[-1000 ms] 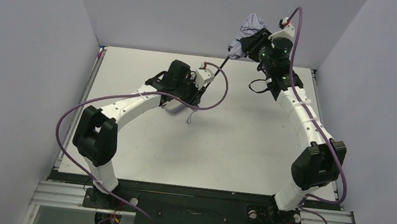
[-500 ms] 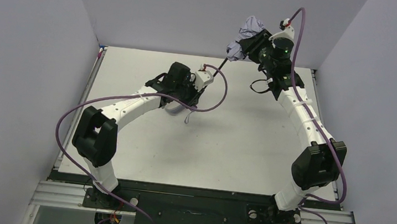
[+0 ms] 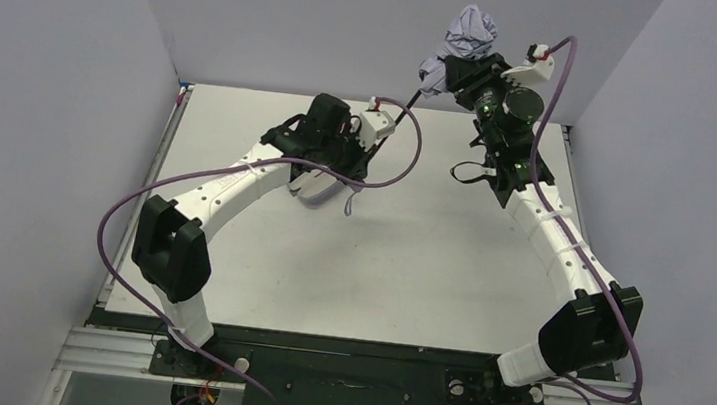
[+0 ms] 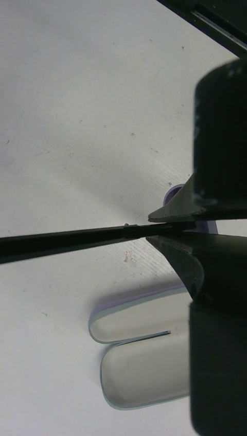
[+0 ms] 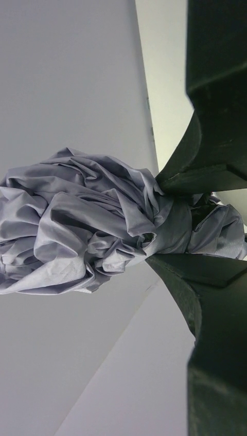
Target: Open the umbrella
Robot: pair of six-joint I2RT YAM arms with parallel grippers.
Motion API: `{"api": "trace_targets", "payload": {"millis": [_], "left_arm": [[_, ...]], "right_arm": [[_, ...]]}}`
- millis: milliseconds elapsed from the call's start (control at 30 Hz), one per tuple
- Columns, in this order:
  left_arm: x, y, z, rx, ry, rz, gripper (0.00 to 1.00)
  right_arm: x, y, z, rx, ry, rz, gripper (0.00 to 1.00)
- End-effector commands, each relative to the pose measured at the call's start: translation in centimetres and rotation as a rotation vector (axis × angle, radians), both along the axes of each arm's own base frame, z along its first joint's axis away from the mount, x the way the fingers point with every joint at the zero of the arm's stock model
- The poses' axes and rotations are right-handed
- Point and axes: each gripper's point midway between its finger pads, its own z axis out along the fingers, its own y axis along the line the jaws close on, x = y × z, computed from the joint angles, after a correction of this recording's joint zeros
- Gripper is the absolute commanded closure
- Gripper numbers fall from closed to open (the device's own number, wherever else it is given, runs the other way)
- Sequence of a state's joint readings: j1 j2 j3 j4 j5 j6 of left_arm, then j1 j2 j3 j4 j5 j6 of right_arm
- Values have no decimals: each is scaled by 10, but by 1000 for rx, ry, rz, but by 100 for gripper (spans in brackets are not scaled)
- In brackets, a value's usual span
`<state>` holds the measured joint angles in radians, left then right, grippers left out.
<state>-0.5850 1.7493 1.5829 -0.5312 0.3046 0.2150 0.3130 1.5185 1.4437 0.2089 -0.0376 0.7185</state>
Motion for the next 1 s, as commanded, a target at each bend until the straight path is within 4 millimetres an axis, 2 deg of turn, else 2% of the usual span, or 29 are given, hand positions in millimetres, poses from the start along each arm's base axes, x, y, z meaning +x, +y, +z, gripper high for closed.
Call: {"api": "trace_targets", "payload": {"millis": [0,33,133,233,300,333,367,400,433,467,500,533,600,667,833,933,967], "left_arm": [[18,-36,87,-202,-206,-53,100],[20,-37,93,-215,-220,-48,100],[25,-38,104,-241,-256,-37,100],[20,-36,94,-218,-250,-57,100],[9,-29,67,-162,-189,-77,100],[2,-24,43,-121,-140,-82,100],[-5,-16,25,-75,-105,-91,100],[-15,-5,-8,-20,-39,-91,100],[-26,6,-30,39,10,-96,100],[-40,17,-60,90,77,-101,100],[-51,27,-77,135,126,-106,100],[-62,35,-95,169,176,-109,100],[-75,42,-114,204,245,-101,100],[-79,41,-120,214,290,-90,100],[-62,20,-101,167,271,-77,100],[-67,25,-105,190,293,-76,100],[-72,30,-112,203,307,-72,100]], "right_arm": [[-30,32,13,31,-62,99,100],[-31,34,2,21,-38,104,100],[-36,39,-10,14,-9,117,100],[-31,34,-11,16,-5,100,100],[-23,22,0,24,-27,71,100],[-21,15,19,39,-65,60,100],[-12,-1,27,48,-82,24,100],[-11,-11,53,73,-138,5,100],[-5,-27,64,80,-163,-25,100],[-8,-35,91,99,-221,-36,100],[-5,-46,100,102,-239,-53,100],[-9,-51,118,116,-278,-57,100],[-12,-56,129,124,-308,-62,100],[-15,-56,129,129,-312,-57,100],[-17,-44,108,119,-277,-38,100],[-13,-53,115,118,-293,-70,100],[-12,-59,124,125,-310,-87,100]]}}
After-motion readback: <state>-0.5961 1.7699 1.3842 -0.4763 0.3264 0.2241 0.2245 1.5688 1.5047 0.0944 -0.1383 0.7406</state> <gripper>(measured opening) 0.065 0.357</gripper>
